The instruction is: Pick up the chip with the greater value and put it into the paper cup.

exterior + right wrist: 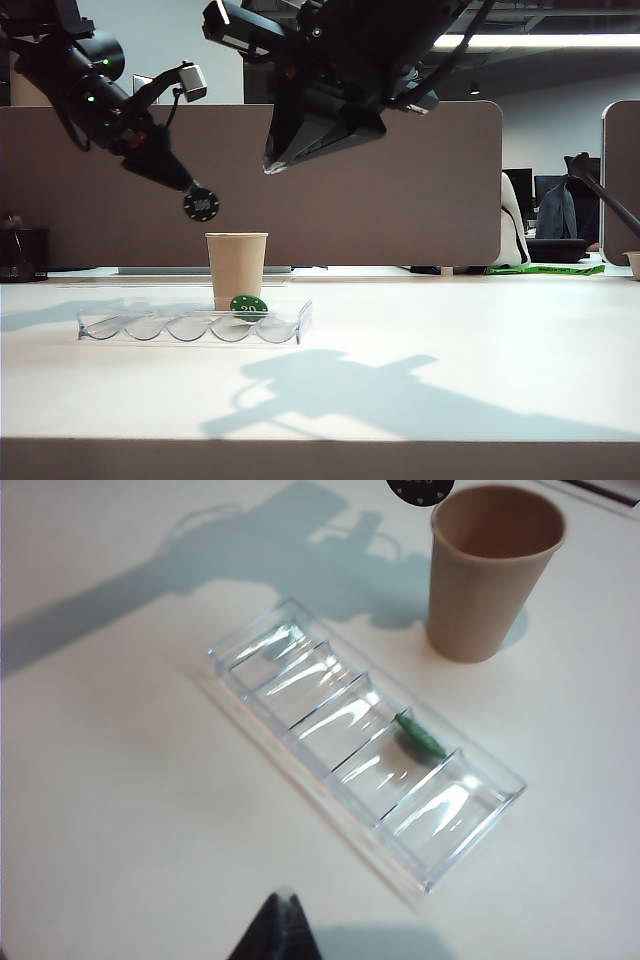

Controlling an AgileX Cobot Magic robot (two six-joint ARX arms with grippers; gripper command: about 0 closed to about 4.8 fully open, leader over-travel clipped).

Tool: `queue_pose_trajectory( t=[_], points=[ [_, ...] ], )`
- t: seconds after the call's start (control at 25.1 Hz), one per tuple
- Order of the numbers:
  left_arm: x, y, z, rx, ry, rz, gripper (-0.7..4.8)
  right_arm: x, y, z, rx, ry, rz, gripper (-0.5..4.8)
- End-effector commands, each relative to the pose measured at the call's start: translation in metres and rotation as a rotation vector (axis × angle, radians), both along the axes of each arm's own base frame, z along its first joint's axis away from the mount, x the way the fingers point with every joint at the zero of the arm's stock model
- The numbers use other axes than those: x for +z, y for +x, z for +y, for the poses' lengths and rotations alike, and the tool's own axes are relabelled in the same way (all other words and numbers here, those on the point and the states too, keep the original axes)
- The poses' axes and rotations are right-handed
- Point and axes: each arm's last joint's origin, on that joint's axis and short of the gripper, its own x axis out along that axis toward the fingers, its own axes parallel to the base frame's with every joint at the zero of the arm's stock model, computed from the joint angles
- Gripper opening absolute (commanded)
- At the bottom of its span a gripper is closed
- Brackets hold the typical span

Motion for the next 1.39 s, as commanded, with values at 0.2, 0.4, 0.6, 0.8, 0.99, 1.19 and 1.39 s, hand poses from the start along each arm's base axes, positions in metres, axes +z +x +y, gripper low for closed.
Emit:
queue_pose_trajectory(
  t=[0.2,0.4,0.6,0.8,0.99,1.19,1.39],
  points=[
    [0.016,0.014,-0.012,0.025,-0.112,-0.136,-0.06,0.004,0.001,0.000,-0.021,0.019,-0.024,-0.06],
    [0.013,0.018,-0.013,0.045,-0.142,-0.124,-0.06,0.004,0.001,0.000,-0.022,0.021,-0.025,-0.06],
    [0.001,0.024,-0.014,0.040,-0.179,-0.075,-0.06,0.005,0.002,0.001,-0.021,0.034,-0.035,-0.06],
    [-0.004,0.026,-0.014,0.050,-0.182,-0.054,-0.06,0.005,0.002,0.001,-0.022,0.034,-0.035,-0.06],
    [-0.004,0.027,-0.014,0.053,-0.178,-0.058,0.65,0.005,0.002,0.001,-0.021,0.033,-0.034,-0.06],
    [-0.003,0.027,-0.014,0.057,-0.175,-0.063,1.25,0.005,0.002,0.001,-0.021,0.031,-0.033,-0.06],
    [-0.004,0.027,-0.014,0.067,-0.164,-0.063,1.20,0.005,0.002,0.001,-0.021,0.030,-0.032,-0.06]
  ],
)
